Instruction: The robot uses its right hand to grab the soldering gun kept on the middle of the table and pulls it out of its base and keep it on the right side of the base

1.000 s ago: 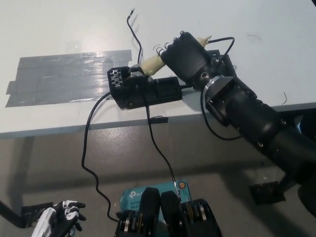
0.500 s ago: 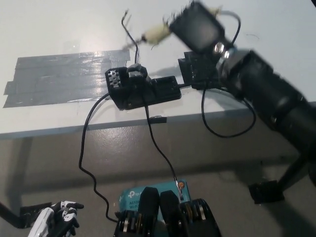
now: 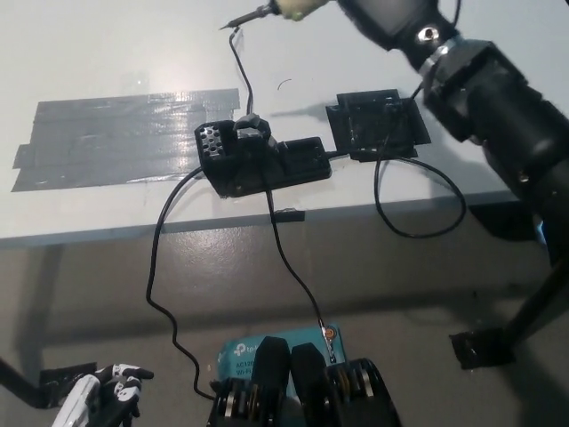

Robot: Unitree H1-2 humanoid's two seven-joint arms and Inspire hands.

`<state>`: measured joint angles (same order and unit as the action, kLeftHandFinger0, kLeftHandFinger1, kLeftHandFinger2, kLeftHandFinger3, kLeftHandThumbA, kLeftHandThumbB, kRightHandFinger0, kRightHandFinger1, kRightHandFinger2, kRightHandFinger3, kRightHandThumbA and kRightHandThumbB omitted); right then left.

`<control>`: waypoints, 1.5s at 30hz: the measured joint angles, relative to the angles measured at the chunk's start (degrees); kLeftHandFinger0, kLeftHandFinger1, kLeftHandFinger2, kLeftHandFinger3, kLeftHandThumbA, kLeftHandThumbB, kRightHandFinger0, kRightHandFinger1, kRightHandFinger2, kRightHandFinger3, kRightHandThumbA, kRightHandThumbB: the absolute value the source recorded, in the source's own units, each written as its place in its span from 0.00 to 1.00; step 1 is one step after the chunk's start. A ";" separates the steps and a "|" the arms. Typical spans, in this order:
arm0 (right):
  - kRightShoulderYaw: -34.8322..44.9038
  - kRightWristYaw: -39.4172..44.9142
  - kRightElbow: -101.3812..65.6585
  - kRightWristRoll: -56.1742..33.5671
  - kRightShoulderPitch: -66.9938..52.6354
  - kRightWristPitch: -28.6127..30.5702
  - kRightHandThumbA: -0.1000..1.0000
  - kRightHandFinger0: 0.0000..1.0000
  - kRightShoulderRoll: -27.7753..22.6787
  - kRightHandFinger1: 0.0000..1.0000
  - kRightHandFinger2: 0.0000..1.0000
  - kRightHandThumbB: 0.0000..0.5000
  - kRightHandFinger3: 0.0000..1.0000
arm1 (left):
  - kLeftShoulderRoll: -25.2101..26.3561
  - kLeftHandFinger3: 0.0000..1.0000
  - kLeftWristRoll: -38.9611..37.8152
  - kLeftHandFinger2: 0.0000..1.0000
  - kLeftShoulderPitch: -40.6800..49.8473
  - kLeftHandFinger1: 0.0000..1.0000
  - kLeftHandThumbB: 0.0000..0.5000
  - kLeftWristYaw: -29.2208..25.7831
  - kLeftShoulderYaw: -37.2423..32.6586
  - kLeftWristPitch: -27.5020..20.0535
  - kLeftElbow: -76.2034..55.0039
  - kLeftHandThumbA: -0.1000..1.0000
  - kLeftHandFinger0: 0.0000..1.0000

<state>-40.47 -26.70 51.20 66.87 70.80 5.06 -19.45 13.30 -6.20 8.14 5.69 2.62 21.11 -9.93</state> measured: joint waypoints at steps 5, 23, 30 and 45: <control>1.21 0.61 0.21 -0.12 -2.16 -0.82 0.00 0.00 -2.87 0.00 0.10 0.32 0.04 | 0.07 0.45 0.02 0.21 0.09 0.14 0.54 0.05 -0.02 0.19 -0.20 0.40 0.03; 7.52 15.97 -5.71 -2.26 -14.92 -11.05 0.02 0.00 -2.71 0.14 0.44 0.09 0.24 | 0.34 0.47 0.40 0.22 -0.01 0.13 0.53 0.82 -0.93 0.29 -0.25 0.39 0.00; 7.68 24.06 -5.75 -3.55 -17.29 -14.66 0.74 1.00 -0.38 1.00 1.00 0.32 1.00 | 0.31 0.48 0.44 0.26 -0.05 0.14 0.55 1.01 -1.44 0.49 -0.24 0.40 0.01; 7.60 42.45 -6.92 -5.05 -17.67 -18.78 1.00 1.00 -0.15 1.00 1.00 1.00 1.00 | 0.34 0.49 0.45 0.25 0.06 0.14 0.56 1.06 -1.64 0.70 -0.23 0.40 0.01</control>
<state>-32.87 15.75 44.29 61.82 53.13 -13.72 -19.60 13.65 -5.75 8.21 6.75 0.98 21.82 -10.16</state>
